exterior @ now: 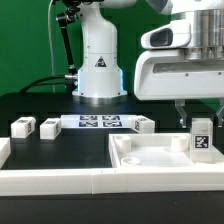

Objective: Assemble square table

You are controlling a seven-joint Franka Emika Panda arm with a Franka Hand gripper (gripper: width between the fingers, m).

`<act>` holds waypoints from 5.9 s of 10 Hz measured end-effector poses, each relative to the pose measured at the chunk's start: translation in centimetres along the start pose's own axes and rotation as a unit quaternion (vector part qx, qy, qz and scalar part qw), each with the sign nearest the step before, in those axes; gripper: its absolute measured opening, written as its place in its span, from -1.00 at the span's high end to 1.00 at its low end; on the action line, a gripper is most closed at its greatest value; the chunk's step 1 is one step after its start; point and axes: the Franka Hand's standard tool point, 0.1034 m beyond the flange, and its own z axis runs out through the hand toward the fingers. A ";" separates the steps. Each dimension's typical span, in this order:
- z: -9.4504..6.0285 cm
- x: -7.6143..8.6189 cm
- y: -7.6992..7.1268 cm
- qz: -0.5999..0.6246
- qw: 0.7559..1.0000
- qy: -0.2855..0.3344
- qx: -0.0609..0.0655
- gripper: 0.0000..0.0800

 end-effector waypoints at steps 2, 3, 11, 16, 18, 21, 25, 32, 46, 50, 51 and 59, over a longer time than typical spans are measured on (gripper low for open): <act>0.1 -0.1 -0.1 0.141 0.990 0.002 -0.003 0.28; 0.1 -0.2 -0.2 0.189 0.982 0.004 -0.005 0.28; 0.1 -0.1 -0.1 0.316 0.949 -0.012 0.008 -0.18; 0.0 0.2 -0.1 0.143 0.990 -0.005 0.010 -0.62; -0.1 0.0 -0.2 0.063 0.998 -0.011 0.007 -0.62; -0.3 0.4 0.0 -0.098 0.995 -0.010 0.006 -0.62; 0.3 0.0 -0.1 -0.224 0.974 -0.014 0.002 -0.62; 0.4 0.0 0.0 -0.388 0.921 -0.012 -0.015 0.01; 0.4 -0.4 -0.4 0.291 0.957 0.010 -0.009 0.27; 0.4 -0.1 -0.2 0.323 0.946 -0.003 0.000 0.25; 0.4 0.0 -0.2 0.305 0.952 -0.002 0.002 0.25; 0.2 -0.3 -0.6 -0.002 1.000 -0.011 -0.009 -0.62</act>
Offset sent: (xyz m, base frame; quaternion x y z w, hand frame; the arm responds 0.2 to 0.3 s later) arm -0.0027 0.0063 0.0028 -0.0212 0.0013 0.3062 0.9517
